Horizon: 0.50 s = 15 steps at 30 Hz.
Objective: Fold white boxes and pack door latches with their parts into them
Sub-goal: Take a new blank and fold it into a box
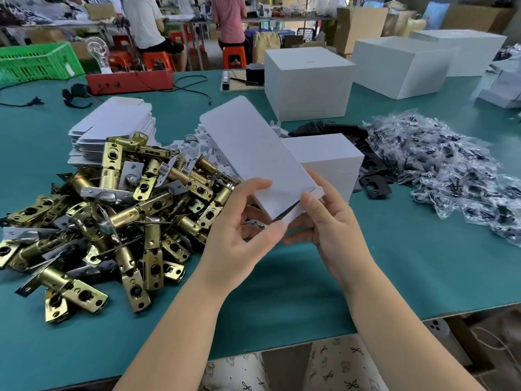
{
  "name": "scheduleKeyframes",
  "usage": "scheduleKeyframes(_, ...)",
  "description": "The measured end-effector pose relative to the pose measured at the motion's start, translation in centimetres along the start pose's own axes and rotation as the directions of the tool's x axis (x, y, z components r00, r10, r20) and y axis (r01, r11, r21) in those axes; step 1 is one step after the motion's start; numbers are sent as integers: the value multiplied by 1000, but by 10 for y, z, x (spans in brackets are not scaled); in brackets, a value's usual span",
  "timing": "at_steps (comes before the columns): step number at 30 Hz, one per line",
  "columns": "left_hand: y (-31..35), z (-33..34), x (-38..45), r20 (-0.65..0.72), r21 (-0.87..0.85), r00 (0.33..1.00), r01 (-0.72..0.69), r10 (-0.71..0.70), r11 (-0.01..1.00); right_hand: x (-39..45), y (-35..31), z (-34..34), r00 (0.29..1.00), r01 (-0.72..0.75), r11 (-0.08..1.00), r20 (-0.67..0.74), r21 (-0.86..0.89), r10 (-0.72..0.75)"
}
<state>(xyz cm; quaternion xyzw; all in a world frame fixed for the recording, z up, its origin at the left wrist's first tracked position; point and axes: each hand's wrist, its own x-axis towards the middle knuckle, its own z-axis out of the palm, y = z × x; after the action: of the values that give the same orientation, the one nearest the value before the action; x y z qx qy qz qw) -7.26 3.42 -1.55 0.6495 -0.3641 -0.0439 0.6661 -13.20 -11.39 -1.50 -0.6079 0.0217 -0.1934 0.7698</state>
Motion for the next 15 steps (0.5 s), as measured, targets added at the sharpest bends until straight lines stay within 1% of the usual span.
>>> scheduleKeyframes(6,2,6,3,-77,-92,993,87,-94,992,0,1,1,1000,19,999,22,-26,-19)
scheduleKeyframes(10,2,7,4,-90,-144,988,110,-123,983,1,2,2,999,14,999,33,-44,-12)
scheduleKeyframes(12,2,6,3,-92,-113,989,104,-115,988,1,1,3,1000,12,999,21,-34,-11)
scheduleKeyframes(15,1,6,2,-93,-18,992,78,-79,997,1,0,4,1000,5,1000,16,0,-5)
